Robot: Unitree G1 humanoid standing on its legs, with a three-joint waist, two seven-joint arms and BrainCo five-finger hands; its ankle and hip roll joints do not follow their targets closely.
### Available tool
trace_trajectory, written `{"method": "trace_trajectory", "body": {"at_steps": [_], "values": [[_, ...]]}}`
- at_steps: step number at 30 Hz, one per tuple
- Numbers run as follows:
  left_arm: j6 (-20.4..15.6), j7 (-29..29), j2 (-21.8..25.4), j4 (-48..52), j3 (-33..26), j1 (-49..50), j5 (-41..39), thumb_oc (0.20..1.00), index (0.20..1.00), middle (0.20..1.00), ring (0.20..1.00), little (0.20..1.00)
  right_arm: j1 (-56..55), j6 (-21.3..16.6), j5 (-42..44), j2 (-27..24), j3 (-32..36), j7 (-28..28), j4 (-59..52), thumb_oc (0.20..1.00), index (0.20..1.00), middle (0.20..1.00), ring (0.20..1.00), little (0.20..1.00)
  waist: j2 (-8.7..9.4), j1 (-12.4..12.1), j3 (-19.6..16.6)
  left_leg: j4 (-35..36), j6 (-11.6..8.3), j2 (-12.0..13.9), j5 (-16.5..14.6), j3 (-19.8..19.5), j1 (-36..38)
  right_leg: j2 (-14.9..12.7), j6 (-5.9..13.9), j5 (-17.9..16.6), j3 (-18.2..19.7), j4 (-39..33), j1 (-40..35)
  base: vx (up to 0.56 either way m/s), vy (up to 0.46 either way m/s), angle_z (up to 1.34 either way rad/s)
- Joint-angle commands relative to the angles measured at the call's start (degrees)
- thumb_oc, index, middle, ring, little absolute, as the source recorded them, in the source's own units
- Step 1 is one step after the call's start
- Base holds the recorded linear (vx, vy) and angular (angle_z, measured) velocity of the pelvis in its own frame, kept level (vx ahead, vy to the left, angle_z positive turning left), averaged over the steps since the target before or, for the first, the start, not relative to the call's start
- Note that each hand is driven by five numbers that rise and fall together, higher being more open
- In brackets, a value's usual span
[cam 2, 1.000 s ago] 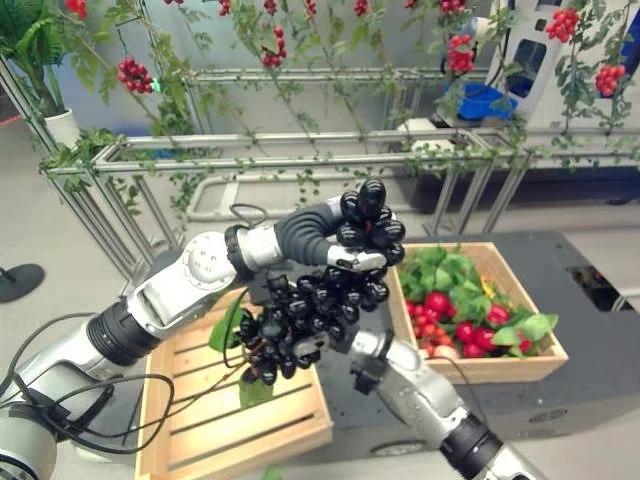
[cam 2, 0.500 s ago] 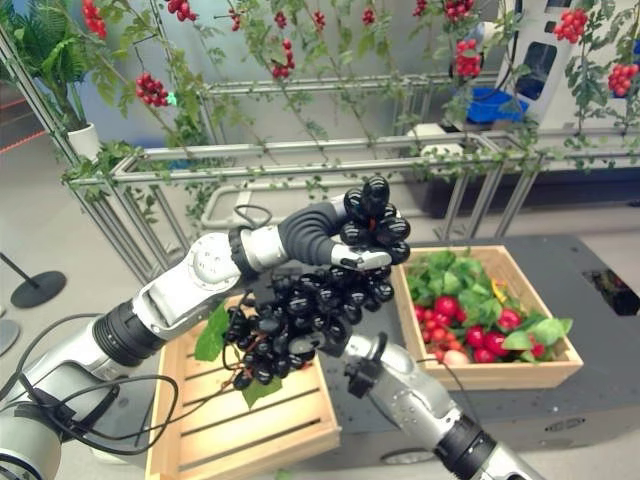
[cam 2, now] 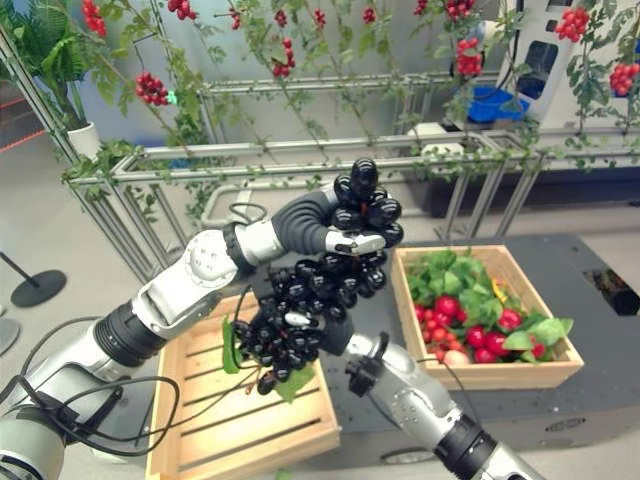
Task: Pick up the fruits from the basket on one side to the basket on the other side
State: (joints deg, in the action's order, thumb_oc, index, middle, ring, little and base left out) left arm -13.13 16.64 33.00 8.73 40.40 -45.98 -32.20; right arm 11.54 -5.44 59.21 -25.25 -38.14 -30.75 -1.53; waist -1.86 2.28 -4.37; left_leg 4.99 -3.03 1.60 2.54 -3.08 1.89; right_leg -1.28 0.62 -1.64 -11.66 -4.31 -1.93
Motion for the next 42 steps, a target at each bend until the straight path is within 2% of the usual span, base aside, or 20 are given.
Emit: {"method": "trace_trajectory", "body": {"at_steps": [1, 8, 9, 10, 20, 42], "values": [[-4.0, -2.1, -2.4, -4.8, -5.4, -2.9, -0.6, 0.2, 0.2, 0.2, 0.2, 0.2, 0.7, -2.2, 2.8, 3.5, 1.1, -0.1, -2.4, 0.2, 0.2, 0.2, 0.2, 0.2, 3.3, 0.0, -0.5, -0.8, 3.45, -4.2, -5.1, 1.4, 0.5, -2.1, 5.01, 2.9, 0.1, 4.4, 1.1, 0.0, 0.0, 0.0], [-4.2, -2.2, -2.4, -5.0, -5.9, -2.2, -0.4, 0.2, 0.2, 0.2, 0.2, 0.2, 0.0, -2.5, 2.9, 3.1, 1.8, 0.1, -2.4, 0.2, 0.2, 0.2, 0.2, 0.2, 3.37, 0.1, -0.5, -0.8, 3.46, -4.3, -5.1, 1.5, 0.5, -2.1, 5.01, 2.9, 0.1, 4.3, 1.1, 0.0, 0.0, 0.0], [-4.2, -2.2, -2.4, -5.1, -6.0, -2.0, -0.3, 0.41, 0.41, 0.41, 0.41, 0.41, -0.1, -2.5, 2.9, 3.0, 1.9, 0.1, -2.4, 0.2, 0.2, 0.2, 0.2, 0.2, 3.36, 0.1, -0.5, -0.7, 3.48, -4.3, -5.1, 1.5, 0.5, -2.1, 5.04, 2.9, 0.2, 4.3, 1.1, 0.0, 0.0, 0.0], [-4.1, -2.3, -2.4, -5.1, -6.1, -1.9, -0.3, 1.0, 1.0, 1.0, 1.0, 1.0, -0.1, -2.5, 3.1, 3.0, 2.0, 0.2, -2.3, 0.2, 0.2, 0.2, 0.2, 0.2, 3.35, 0.1, -0.5, -0.8, 3.47, -4.3, -5.1, 1.5, 0.5, -2.1, 5.06, 2.9, 0.2, 4.3, 1.1, 0.0, 0.0, 0.0], [-4.0, -2.0, -1.1, -4.9, -7.2, -0.8, 0.0, 1.0, 1.0, 1.0, 1.0, 1.0, -2.1, -3.0, 2.4, 1.5, 4.9, 0.4, -2.5, 0.2, 0.2, 0.2, 0.2, 0.2, 3.42, 0.2, -0.4, -0.8, 3.6, -4.3, -5.3, 1.7, 0.5, -2.2, 5.19, 2.9, 0.2, 4.5, 1.3, 0.0, 0.0, 0.0], [-3.8, -0.5, 5.5, -4.4, -14.4, 4.0, -1.4, 1.0, 1.0, 1.0, 1.0, 1.0, -11.6, -6.3, -0.5, -3.7, 27.6, 2.6, -2.3, 0.2, 0.2, 0.2, 0.2, 0.2, 3.59, 1.5, -1.2, -0.4, 3.43, -4.2, -5.6, 2.0, 1.1, -2.1, 5.41, 3.1, 0.2, 4.4, 0.8, 0.0, 0.0, 0.0]]}}
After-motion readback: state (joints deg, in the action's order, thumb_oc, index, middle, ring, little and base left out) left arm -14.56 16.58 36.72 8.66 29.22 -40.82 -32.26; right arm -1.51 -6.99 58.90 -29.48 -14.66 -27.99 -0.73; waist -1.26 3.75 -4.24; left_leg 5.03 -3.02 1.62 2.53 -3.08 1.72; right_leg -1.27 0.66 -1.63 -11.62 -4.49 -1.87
